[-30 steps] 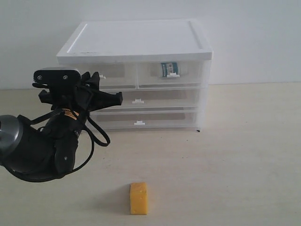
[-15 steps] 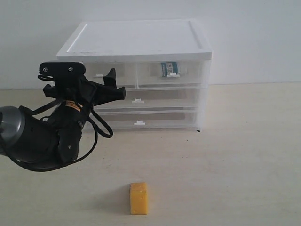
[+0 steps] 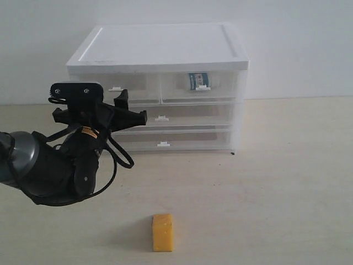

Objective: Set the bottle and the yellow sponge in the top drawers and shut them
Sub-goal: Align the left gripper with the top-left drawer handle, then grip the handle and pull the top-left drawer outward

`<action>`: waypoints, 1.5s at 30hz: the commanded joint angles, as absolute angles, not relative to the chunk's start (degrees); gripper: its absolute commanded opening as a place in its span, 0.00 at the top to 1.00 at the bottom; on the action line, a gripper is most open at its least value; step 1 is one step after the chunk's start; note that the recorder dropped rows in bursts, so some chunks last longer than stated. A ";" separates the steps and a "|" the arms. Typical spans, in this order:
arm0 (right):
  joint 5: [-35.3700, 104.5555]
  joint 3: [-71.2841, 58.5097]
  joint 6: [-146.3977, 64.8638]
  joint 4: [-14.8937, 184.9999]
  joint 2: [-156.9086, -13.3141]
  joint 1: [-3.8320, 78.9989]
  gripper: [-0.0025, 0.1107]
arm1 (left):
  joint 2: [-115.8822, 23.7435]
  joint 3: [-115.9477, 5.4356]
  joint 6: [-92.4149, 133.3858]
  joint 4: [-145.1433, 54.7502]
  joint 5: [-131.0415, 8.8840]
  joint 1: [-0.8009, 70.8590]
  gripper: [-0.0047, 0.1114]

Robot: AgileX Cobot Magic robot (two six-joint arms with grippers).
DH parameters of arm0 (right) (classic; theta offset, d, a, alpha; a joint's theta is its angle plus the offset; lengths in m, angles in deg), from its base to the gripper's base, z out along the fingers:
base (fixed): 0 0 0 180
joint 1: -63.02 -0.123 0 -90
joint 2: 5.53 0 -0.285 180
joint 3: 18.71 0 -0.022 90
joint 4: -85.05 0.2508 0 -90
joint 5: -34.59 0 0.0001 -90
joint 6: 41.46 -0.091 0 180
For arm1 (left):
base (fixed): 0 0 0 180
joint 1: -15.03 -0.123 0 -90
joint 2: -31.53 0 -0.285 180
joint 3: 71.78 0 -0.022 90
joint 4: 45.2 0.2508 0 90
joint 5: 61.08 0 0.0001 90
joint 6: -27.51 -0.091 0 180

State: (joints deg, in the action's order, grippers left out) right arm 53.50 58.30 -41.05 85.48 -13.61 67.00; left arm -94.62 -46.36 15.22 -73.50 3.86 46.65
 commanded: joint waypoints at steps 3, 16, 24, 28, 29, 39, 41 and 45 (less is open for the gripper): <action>52.99 58.51 -41.06 85.65 -13.31 66.92 0.98 | -94.85 -47.23 15.25 -70.14 7.01 46.21 0.46; 52.99 58.51 -41.06 85.65 -13.31 66.92 0.98 | -94.85 -47.23 15.25 -70.27 8.33 46.35 0.70; 52.99 58.51 -41.06 85.65 -13.31 66.92 0.98 | -94.85 -47.10 15.25 -70.27 7.99 46.35 0.92; 52.99 58.51 -41.06 85.65 -13.31 66.92 0.98 | -93.81 -45.66 15.25 -71.71 8.03 47.10 0.92; 52.99 58.51 -41.06 85.65 -13.31 66.92 0.98 | -93.23 -44.98 15.25 -72.20 8.14 47.56 0.92; 53.09 58.51 -41.46 85.65 -13.31 66.92 0.98 | -85.65 -36.01 15.09 -75.98 8.88 51.51 0.92; 53.09 58.51 -41.46 85.65 -13.31 66.92 0.98 | -84.26 -34.14 15.09 -77.09 8.88 52.43 0.92; 53.09 58.51 -41.46 85.65 -13.31 66.92 0.98 | -82.28 -30.72 15.09 -77.89 8.88 54.36 0.92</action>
State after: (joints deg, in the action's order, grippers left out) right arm 53.50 58.30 -41.46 85.48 -13.61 67.00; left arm -84.25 -32.77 15.22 -76.80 5.94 52.85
